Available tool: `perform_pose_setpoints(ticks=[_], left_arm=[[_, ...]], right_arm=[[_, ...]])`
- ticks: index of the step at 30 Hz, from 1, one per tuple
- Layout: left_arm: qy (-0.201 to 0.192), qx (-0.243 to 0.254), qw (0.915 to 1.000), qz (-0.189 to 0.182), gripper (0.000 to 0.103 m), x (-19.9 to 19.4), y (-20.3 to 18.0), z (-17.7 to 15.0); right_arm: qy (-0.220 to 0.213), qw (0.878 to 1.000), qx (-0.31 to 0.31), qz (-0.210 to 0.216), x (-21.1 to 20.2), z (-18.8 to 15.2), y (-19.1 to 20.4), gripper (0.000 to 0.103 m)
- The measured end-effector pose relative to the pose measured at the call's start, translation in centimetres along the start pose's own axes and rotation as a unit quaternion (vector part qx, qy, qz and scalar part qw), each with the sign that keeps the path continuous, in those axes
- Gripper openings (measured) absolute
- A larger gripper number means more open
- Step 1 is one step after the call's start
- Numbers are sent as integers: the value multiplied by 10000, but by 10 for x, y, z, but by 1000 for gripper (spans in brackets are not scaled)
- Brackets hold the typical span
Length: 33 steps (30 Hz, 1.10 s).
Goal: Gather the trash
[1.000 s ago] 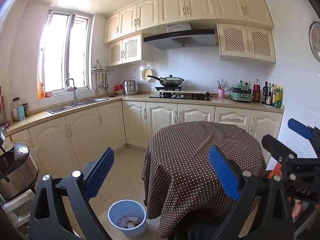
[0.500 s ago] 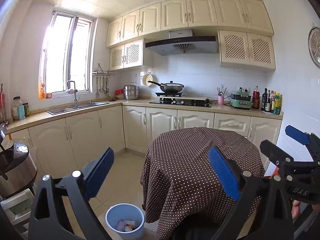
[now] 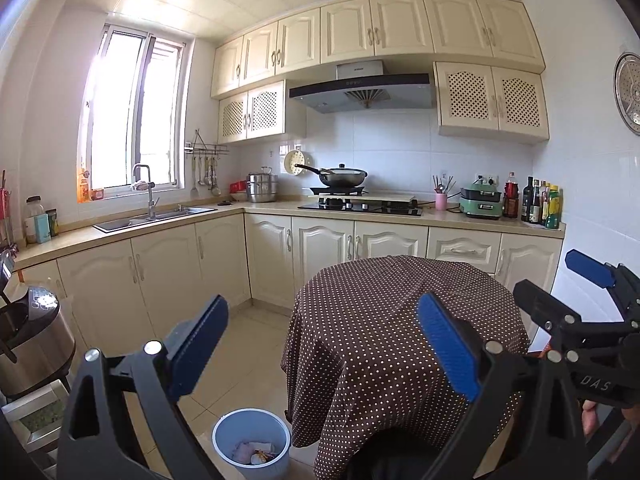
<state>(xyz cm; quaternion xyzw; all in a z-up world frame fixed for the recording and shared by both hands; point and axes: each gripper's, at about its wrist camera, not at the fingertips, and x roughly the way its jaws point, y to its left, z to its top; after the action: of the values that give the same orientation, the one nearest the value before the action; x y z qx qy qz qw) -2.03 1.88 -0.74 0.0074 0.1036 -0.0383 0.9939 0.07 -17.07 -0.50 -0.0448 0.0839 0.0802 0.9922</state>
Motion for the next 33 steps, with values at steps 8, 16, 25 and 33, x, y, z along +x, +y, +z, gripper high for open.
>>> perform_pose_setpoints(ticks=[8, 16, 25, 33], left_arm=[[-2, -4, 10000, -8, 94, -1, 1, 0], [3, 21, 10000, -13, 94, -1, -1, 2], [8, 28, 10000, -13, 94, -1, -3, 2], [17, 52, 10000, -27, 94, -2, -4, 1]], right_arm=[[-19, 10000, 6, 32, -1, 2, 0, 96], [-9, 10000, -1, 41, 0, 2, 2, 96], [4, 10000, -18, 40, 1, 3, 4, 96], [1, 10000, -19, 33, 1, 3, 4, 96]])
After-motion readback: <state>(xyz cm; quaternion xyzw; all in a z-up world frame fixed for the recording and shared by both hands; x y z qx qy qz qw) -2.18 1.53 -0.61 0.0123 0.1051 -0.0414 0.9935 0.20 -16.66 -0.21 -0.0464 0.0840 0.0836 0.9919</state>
